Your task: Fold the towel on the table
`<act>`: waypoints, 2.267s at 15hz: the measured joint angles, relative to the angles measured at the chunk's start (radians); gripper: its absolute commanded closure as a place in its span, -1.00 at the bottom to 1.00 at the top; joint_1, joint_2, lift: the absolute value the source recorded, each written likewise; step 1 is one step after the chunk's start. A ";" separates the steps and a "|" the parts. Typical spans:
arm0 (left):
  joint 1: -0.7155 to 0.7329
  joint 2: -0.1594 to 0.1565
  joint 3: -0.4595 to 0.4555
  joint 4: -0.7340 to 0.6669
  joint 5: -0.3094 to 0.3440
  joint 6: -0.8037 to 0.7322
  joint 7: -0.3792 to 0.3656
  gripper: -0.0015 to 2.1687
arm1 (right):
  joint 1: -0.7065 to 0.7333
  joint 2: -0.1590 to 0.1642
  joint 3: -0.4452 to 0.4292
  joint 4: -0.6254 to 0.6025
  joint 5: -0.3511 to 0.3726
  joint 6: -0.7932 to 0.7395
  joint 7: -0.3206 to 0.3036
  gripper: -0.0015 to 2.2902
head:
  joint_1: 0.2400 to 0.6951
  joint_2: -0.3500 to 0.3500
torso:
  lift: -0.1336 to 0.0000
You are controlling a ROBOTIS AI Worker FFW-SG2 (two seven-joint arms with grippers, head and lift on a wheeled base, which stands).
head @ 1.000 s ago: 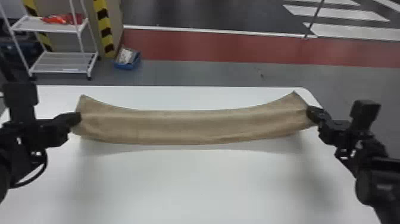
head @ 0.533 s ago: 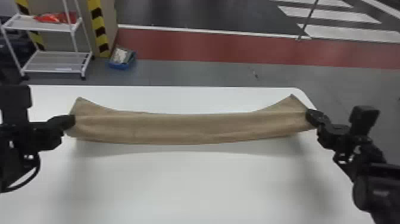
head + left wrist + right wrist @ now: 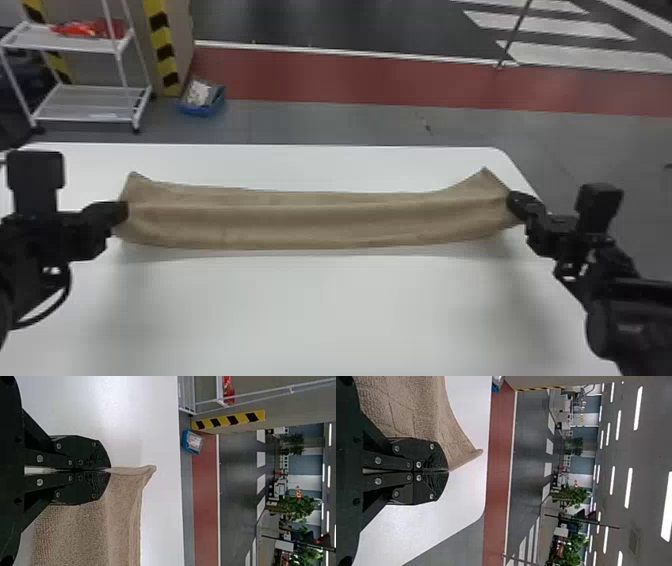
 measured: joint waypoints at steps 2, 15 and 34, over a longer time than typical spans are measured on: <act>0.001 0.003 -0.012 0.000 -0.008 0.000 0.000 0.01 | 0.009 0.003 0.002 -0.001 0.019 0.001 -0.004 0.16 | 1.00 -0.47 | -0.91; 0.013 0.006 -0.028 -0.009 -0.029 0.000 -0.004 -0.59 | 0.086 0.010 -0.002 0.021 0.116 -0.318 -0.027 0.01 | 1.00 -0.47 | -0.91; 0.064 0.001 -0.013 -0.085 -0.001 -0.052 0.049 -0.87 | 0.193 -0.028 -0.164 -0.152 0.070 -0.035 0.123 -0.87 | 1.00 -0.65 | -0.91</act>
